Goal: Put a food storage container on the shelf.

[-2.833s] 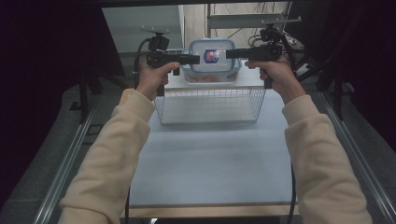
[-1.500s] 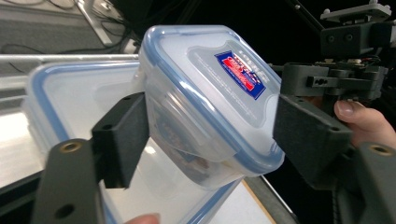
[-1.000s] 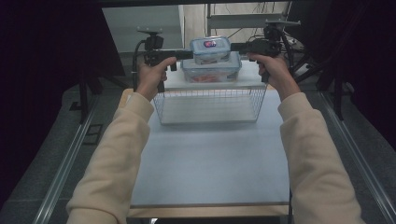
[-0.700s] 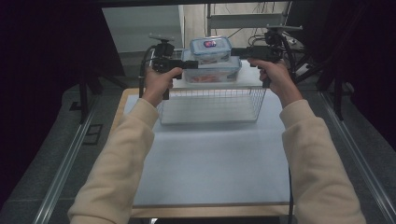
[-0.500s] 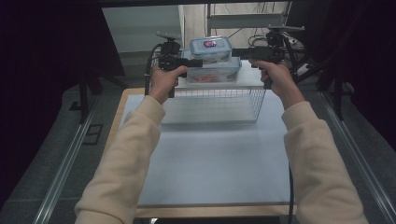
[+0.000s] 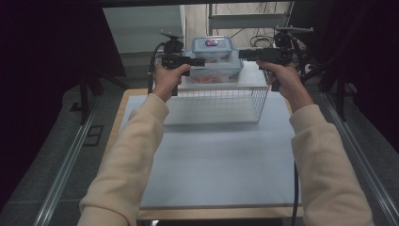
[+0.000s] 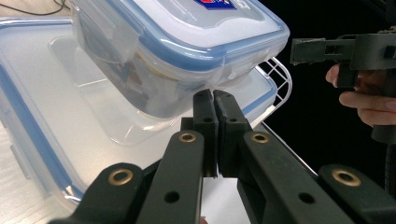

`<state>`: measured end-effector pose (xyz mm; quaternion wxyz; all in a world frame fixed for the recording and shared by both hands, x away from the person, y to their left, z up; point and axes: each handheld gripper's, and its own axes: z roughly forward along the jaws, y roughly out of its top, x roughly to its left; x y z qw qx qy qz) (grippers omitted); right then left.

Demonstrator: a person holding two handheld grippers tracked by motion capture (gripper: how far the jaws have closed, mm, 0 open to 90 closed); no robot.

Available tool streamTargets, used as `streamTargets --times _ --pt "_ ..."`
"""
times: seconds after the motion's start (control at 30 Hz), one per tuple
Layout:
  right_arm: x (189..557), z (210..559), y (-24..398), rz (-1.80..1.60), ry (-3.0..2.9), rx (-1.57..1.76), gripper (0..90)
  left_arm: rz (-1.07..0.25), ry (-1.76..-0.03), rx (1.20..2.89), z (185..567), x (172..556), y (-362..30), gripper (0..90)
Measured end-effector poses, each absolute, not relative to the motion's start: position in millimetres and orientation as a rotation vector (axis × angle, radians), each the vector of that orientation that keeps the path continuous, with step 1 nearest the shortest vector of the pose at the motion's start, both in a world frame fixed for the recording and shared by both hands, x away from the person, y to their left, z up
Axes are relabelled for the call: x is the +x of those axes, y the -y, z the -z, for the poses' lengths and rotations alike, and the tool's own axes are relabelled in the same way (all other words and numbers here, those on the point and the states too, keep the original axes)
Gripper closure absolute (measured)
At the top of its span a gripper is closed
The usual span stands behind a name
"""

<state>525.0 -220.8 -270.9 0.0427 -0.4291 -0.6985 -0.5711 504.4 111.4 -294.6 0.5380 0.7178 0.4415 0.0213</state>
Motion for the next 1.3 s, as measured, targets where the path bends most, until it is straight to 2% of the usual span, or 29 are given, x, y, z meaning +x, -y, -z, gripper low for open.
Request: streamTargets --times 0.37,0.8,1.3 --pt "522 276 224 1.743 2.142 -1.319 30.2 -0.047 -1.033 1.705 295 496 -115 89.4" --pt "505 290 230 1.748 2.149 -1.285 30.1 -0.041 -1.016 1.694 303 455 -136 89.5" --pt "469 327 240 1.794 2.099 -1.227 30.1 -0.040 -1.018 1.642 349 396 -166 89.1"
